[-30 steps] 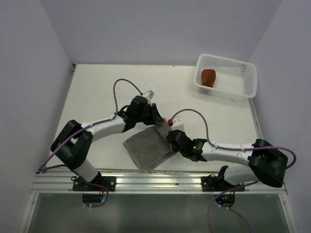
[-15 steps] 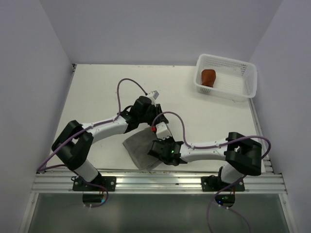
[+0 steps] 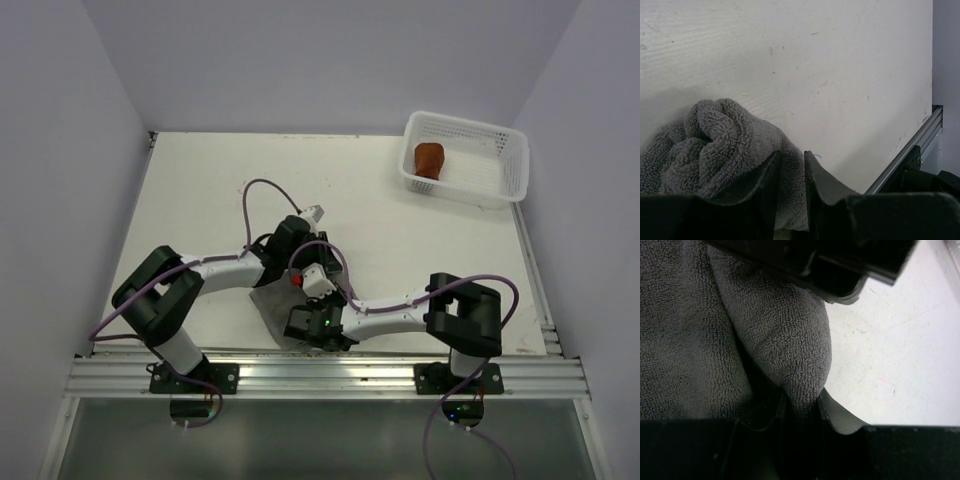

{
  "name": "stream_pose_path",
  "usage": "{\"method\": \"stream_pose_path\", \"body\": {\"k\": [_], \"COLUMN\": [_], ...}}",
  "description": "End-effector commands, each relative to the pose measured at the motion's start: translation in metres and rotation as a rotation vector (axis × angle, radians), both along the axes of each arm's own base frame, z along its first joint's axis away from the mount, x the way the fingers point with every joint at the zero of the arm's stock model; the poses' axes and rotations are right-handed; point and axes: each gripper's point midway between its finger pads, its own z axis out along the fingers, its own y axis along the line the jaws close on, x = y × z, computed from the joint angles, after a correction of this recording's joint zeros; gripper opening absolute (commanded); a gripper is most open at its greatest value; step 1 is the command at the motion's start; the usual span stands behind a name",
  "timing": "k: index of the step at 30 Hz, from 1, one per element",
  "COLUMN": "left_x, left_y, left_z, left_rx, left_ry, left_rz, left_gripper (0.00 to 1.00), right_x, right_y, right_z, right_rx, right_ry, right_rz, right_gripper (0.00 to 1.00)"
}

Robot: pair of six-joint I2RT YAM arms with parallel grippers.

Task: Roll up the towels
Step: Roll the towel

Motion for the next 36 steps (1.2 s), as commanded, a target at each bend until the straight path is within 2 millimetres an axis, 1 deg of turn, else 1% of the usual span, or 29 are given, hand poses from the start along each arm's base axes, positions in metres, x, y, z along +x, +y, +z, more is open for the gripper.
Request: {"method": "stream_pose_path", "body": {"k": [1, 2, 3, 6, 7, 8, 11, 13, 14, 15, 16, 17, 18, 19, 20, 21, 22, 23, 24, 25, 26, 27, 28, 29, 31, 32, 34, 35, 36], "left_x": [-0.013, -0.014, -0.018, -0.023, -0.024, -0.025, -0.027, -0.028, -0.028, -0.029, -0.028, -0.028, -0.029, -0.029, -0.029, -0.029, -0.029, -0.029, -0.029, -0.029, -0.029, -0.029, -0.03, -0.03, -0.03, -0.029, -0.029, -0.029, -0.029], "left_y": [0.014, 0.017, 0.021, 0.029, 0.03, 0.03, 0.034, 0.037, 0.038, 0.038, 0.038, 0.038, 0.038, 0.038, 0.038, 0.038, 0.038, 0.038, 0.038, 0.038, 0.038, 0.038, 0.039, 0.038, 0.038, 0.038, 0.038, 0.038, 0.039], "left_z": [-0.02, -0.024, -0.03, -0.043, -0.044, -0.047, -0.052, -0.053, -0.054, -0.054, -0.054, -0.053, -0.053, -0.053, -0.053, -0.053, -0.053, -0.052, -0.052, -0.052, -0.052, -0.052, -0.052, -0.052, -0.052, -0.051, -0.051, -0.051, -0.052], "left_rx": [0.032, 0.039, 0.048, 0.063, 0.062, 0.066, 0.078, 0.081, 0.084, 0.086, 0.086, 0.083, 0.084, 0.083, 0.082, 0.083, 0.084, 0.081, 0.08, 0.08, 0.08, 0.08, 0.081, 0.079, 0.077, 0.076, 0.076, 0.076, 0.08], "left_ry": [0.022, 0.024, 0.03, 0.044, 0.048, 0.05, 0.056, 0.053, 0.054, 0.052, 0.052, 0.051, 0.052, 0.053, 0.052, 0.051, 0.054, 0.051, 0.052, 0.052, 0.052, 0.052, 0.053, 0.053, 0.054, 0.053, 0.053, 0.052, 0.053], "left_rz": [0.018, 0.026, 0.029, 0.043, 0.046, 0.047, 0.053, 0.055, 0.058, 0.056, 0.059, 0.057, 0.057, 0.058, 0.058, 0.059, 0.058, 0.058, 0.059, 0.059, 0.059, 0.059, 0.059, 0.059, 0.058, 0.058, 0.058, 0.06, 0.064], "left_gripper": [0.3, 0.3, 0.3, 0.29, 0.29, 0.29, 0.29, 0.29, 0.29, 0.29, 0.29, 0.29, 0.29, 0.29, 0.28, 0.28, 0.28, 0.28, 0.28, 0.28, 0.28, 0.28, 0.28, 0.28, 0.28, 0.28, 0.28, 0.27, 0.27], "right_x": [0.0, -0.001, -0.001, -0.004, -0.006, -0.006, -0.009, -0.01, -0.012, -0.013, -0.016, -0.014, -0.018, -0.018, -0.011, -0.015, -0.014, -0.005, -0.004, -0.01, -0.002, -0.001, -0.005, -0.001, -0.004, -0.008, -0.012, -0.012, -0.013], "right_y": [0.007, 0.009, 0.011, 0.018, 0.02, 0.023, 0.025, 0.025, 0.025, 0.026, 0.023, 0.026, 0.027, 0.026, 0.017, 0.018, 0.015, 0.008, 0.005, 0.002, 0.001, -0.001, -0.002, -0.003, -0.002, 0.003, 0.006, 0.011, 0.012], "right_z": [0.007, 0.008, 0.008, 0.012, 0.01, 0.017, 0.022, 0.035, 0.034, 0.046, 0.044, 0.05, 0.052, 0.062, 0.058, 0.054, 0.062, 0.053, 0.051, 0.045, 0.048, 0.046, 0.039, 0.038, 0.031, 0.024, 0.015, 0.016, 0.01], "right_rx": [0.041, 0.048, 0.055, 0.106, 0.123, 0.163, 0.231, 0.306, 0.335, 0.395, 0.417, 0.469, 0.513, 0.579, 0.632, 0.684, 0.753, 0.809, 0.844, 0.879, 0.933, 0.954, 0.963, 0.977, 0.977, 0.987, 0.989, 1.026, 1.026], "right_ry": [-0.007, -0.002, 0.004, 0.033, 0.06, 0.063, 0.109, 0.118, 0.143, 0.145, 0.163, 0.164, 0.19, 0.201, 0.215, 0.276, 0.287, 0.303, 0.322, 0.369, 0.363, 0.374, 0.408, 0.409, 0.433, 0.464, 0.493, 0.498, 0.51], "right_rz": [-0.016, -0.015, -0.013, -0.004, 0.005, 0.009, 0.015, 0.024, 0.034, 0.043, 0.053, 0.062, 0.07, 0.071, 0.033, 0.033, 0.026, -0.005, -0.012, -0.005, -0.017, -0.022, -0.023, -0.029, -0.028, -0.011, -0.013, -0.003, -0.009], "right_gripper": [0.2, 0.22, 0.28, 0.38, 0.46, 0.5, 0.57, 0.59, 0.6, 0.61, 0.61, 0.61, 0.61, 0.61, 0.6, 0.59, 0.59, 0.58, 0.58, 0.58, 0.57, 0.57, 0.57, 0.57, 0.57, 0.57, 0.57, 0.57, 0.57]}}
